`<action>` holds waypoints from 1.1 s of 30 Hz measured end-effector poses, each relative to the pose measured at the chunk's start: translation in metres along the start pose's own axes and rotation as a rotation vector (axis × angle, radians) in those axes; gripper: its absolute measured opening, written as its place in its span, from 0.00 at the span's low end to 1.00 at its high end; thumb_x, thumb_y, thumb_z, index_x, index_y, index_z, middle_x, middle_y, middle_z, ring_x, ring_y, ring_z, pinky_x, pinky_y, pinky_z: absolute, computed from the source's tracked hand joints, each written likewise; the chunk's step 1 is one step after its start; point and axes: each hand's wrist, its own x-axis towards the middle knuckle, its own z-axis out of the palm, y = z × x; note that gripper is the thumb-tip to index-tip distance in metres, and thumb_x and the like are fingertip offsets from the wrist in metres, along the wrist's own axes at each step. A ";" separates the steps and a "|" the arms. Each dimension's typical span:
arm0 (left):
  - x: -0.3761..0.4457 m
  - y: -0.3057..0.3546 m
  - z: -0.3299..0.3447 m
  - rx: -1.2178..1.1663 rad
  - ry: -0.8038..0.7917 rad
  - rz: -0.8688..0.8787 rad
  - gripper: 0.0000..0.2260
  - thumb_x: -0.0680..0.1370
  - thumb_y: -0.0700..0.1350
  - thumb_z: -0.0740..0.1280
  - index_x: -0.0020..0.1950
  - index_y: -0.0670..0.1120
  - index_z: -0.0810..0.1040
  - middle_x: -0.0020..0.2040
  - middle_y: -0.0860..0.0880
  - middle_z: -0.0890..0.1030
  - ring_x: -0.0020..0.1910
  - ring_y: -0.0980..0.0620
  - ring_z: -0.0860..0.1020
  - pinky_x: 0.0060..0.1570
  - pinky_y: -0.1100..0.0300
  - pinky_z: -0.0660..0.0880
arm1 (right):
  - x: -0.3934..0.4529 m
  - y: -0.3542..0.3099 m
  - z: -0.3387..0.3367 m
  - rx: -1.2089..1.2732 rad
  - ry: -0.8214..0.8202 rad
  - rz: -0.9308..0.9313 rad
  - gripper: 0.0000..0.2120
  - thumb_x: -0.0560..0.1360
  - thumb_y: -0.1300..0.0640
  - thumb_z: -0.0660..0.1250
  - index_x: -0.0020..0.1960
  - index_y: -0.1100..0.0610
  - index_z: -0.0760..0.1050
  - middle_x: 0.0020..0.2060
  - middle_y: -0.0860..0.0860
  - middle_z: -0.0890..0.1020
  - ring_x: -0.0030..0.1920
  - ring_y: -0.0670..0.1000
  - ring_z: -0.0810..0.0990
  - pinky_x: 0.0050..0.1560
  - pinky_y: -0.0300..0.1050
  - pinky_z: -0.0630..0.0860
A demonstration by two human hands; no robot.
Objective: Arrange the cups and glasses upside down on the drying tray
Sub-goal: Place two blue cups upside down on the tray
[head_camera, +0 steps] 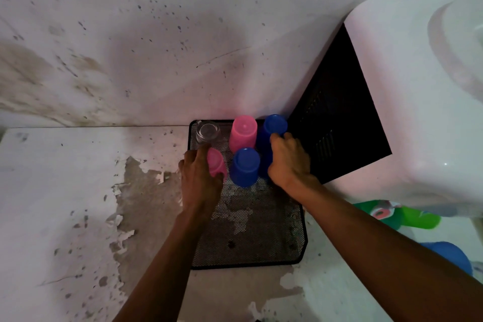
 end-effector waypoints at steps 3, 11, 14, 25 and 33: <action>0.001 -0.002 0.000 -0.005 -0.004 0.010 0.37 0.68 0.38 0.75 0.73 0.49 0.64 0.66 0.42 0.70 0.64 0.43 0.67 0.59 0.50 0.69 | 0.003 0.001 0.004 0.042 0.005 -0.003 0.21 0.70 0.69 0.66 0.62 0.60 0.69 0.59 0.61 0.73 0.56 0.61 0.75 0.50 0.53 0.77; -0.003 -0.003 -0.003 0.006 -0.007 0.027 0.42 0.65 0.41 0.78 0.75 0.48 0.60 0.67 0.40 0.69 0.65 0.42 0.67 0.59 0.49 0.68 | -0.005 0.006 0.005 0.128 0.010 0.003 0.30 0.66 0.68 0.71 0.65 0.57 0.65 0.60 0.61 0.71 0.56 0.62 0.76 0.51 0.55 0.79; -0.008 -0.001 -0.006 0.024 -0.002 0.042 0.44 0.64 0.41 0.78 0.75 0.48 0.59 0.67 0.39 0.67 0.66 0.41 0.66 0.60 0.48 0.68 | -0.013 0.007 -0.002 0.129 0.033 0.013 0.34 0.67 0.68 0.71 0.68 0.56 0.63 0.62 0.60 0.69 0.58 0.62 0.74 0.51 0.54 0.78; -0.066 0.032 -0.011 -0.090 0.300 0.330 0.32 0.65 0.38 0.76 0.67 0.39 0.70 0.66 0.38 0.70 0.65 0.42 0.69 0.58 0.58 0.67 | -0.102 0.016 -0.020 0.147 0.141 -0.122 0.38 0.68 0.57 0.74 0.73 0.54 0.60 0.73 0.58 0.60 0.77 0.61 0.51 0.68 0.55 0.67; -0.152 0.068 0.024 -0.200 0.210 0.601 0.06 0.71 0.33 0.69 0.47 0.38 0.79 0.39 0.45 0.79 0.36 0.59 0.71 0.39 0.74 0.68 | -0.197 0.086 -0.003 0.421 0.225 -0.120 0.25 0.68 0.57 0.72 0.64 0.54 0.71 0.63 0.51 0.71 0.64 0.52 0.72 0.61 0.49 0.76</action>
